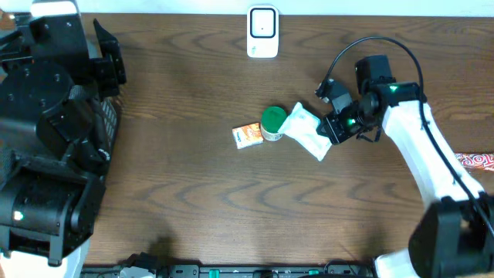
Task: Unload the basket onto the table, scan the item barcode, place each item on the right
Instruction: 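Carry the wipes pack up toward the white scanner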
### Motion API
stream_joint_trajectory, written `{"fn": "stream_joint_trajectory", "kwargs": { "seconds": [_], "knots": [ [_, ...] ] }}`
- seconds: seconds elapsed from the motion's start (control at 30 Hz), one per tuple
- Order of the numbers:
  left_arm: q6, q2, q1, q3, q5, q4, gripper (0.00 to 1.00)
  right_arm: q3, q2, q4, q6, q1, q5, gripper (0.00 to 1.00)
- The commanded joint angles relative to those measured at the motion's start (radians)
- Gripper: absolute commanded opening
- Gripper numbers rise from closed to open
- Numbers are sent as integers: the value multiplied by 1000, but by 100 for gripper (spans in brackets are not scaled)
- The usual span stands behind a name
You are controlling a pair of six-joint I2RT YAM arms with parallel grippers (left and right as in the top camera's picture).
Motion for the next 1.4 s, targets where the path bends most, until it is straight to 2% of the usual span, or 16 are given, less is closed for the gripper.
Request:
{"fn": "stream_joint_trajectory", "kwargs": {
  "seconds": [0.0,0.4,0.53,0.77,0.9,1.07,1.27,1.37],
  "knots": [
    [6,18,4,-6,-12,1,82,22,-111,-2,-30,30,-43,1],
    [5,48,4,-6,-12,1,82,24,-505,35,-30,126,-12,1],
    [5,47,4,-6,-12,5,82,23,-546,35,-30,145,-3,1],
    [5,44,3,-6,-12,8,82,23,-502,45,-27,146,31,1],
    [-6,42,3,-6,-11,8,82,23,-421,187,52,146,241,1],
    [-6,42,4,-6,-11,8,82,23,-265,433,70,159,681,1],
    [-6,42,4,-6,-11,4,82,23,-98,656,-119,266,1083,1],
    [-6,42,4,-6,-11,4,82,23,-14,824,-267,322,1256,1]
  ]
}}
